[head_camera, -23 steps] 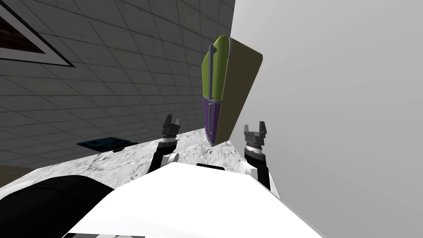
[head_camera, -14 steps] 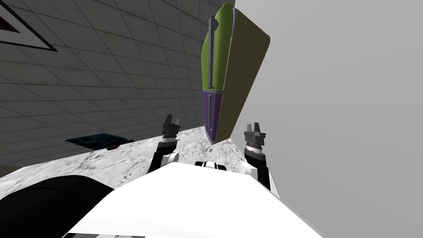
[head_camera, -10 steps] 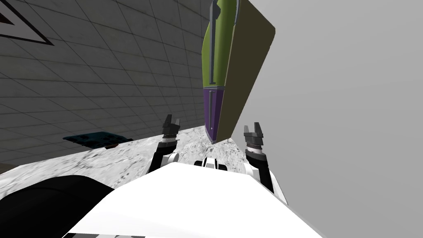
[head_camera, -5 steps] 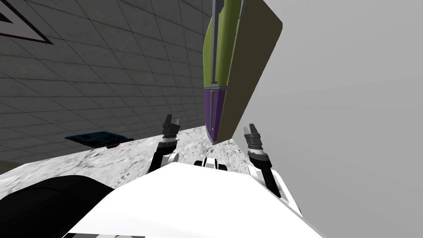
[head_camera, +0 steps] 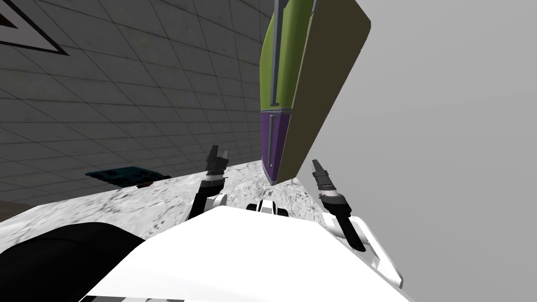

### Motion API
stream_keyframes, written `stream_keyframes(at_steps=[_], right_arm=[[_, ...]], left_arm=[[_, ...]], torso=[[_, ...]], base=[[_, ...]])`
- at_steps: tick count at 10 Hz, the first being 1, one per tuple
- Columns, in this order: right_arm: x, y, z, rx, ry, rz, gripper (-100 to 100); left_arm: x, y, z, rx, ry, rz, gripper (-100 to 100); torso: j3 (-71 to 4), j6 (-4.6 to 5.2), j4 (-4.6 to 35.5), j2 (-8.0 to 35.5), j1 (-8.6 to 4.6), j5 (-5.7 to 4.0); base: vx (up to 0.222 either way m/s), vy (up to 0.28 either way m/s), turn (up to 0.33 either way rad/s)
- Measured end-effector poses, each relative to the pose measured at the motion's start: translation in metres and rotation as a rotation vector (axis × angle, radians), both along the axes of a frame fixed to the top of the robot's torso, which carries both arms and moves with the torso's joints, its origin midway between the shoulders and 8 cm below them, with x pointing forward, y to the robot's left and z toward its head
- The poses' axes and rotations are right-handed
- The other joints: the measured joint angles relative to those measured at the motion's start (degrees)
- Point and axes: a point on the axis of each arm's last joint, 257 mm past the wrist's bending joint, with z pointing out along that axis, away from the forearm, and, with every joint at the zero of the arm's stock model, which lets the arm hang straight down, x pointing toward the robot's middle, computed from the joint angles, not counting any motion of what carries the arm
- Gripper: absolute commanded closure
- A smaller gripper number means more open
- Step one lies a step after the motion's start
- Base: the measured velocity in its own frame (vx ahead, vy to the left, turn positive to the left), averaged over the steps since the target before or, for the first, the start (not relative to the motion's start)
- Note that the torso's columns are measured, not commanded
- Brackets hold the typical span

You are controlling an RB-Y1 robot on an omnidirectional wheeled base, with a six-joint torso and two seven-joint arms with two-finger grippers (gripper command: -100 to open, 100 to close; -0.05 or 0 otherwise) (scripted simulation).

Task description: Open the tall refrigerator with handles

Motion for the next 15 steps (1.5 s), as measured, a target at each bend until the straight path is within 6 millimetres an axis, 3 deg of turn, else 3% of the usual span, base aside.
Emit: stream_keyframes(at_steps=[7, 15], right_arm=[[0.015, -0.035, -0.029, -0.365, 0.083, -0.071, -100], [0.027, -0.085, -0.036, -0.760, 0.128, -0.156, -100]], left_arm=[[0.000, 0.000, 0.000, 0.000, 0.000, 0.000, 0], [0.000, 0.000, 0.000, 0.000, 0.000, 0.000, 0]], torso=[[0.0, -0.01, 0.0, 0.0, 0.04, 0.01], [0.0, -0.01, 0.0, 0.0, 0.02, 0.01]], base=[[0.066, 0.032, 0.031], [0.062, 0.026, 0.043]])
